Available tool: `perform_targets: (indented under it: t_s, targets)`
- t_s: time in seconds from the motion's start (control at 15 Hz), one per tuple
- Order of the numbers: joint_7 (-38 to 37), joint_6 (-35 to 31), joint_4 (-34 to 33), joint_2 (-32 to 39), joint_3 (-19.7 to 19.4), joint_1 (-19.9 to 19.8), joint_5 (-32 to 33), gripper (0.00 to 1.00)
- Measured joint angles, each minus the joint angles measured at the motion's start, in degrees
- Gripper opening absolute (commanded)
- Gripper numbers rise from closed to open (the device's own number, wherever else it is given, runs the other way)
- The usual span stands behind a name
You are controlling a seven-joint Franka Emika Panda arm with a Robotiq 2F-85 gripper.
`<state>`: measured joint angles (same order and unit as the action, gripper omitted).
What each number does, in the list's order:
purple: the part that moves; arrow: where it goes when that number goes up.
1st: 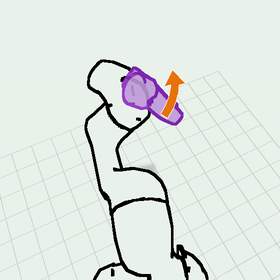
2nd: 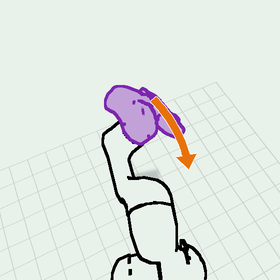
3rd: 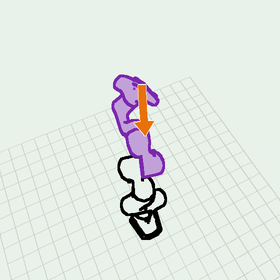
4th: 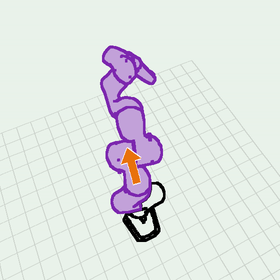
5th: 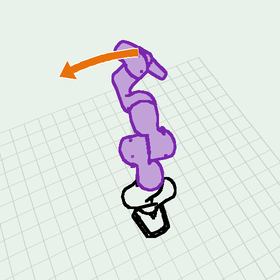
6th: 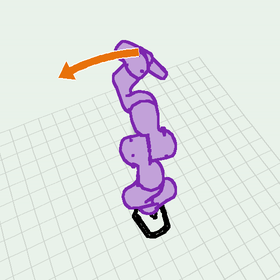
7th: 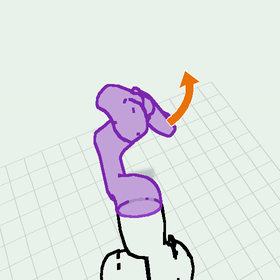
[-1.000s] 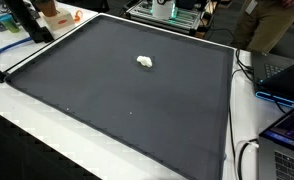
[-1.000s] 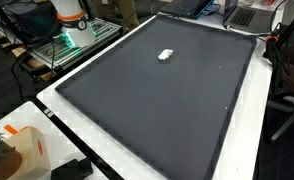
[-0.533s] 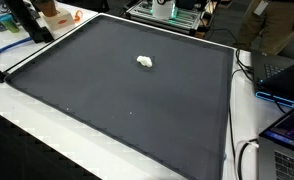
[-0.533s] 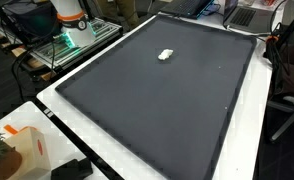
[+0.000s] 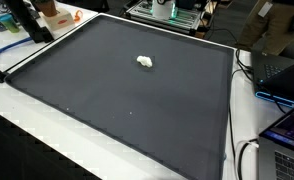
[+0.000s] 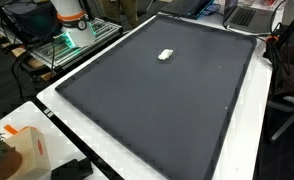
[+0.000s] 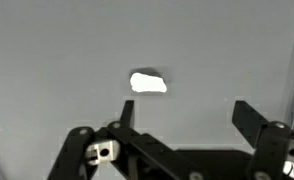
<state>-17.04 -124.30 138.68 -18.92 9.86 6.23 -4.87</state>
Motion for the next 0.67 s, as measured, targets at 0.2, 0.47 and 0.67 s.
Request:
perform_targets:
  t_s: [0.2,0.47,0.67]
  targets:
    - [-9.12,-7.02,2.65,1.51,2.66,-0.52,2.87,1.00]
    - [-24.20,-17.82,7.12,5.55,7.09,-2.84,13.33,1.00]
    - [-37.95,-21.38,7.80,9.51,9.66,-5.01,25.00,1.00]
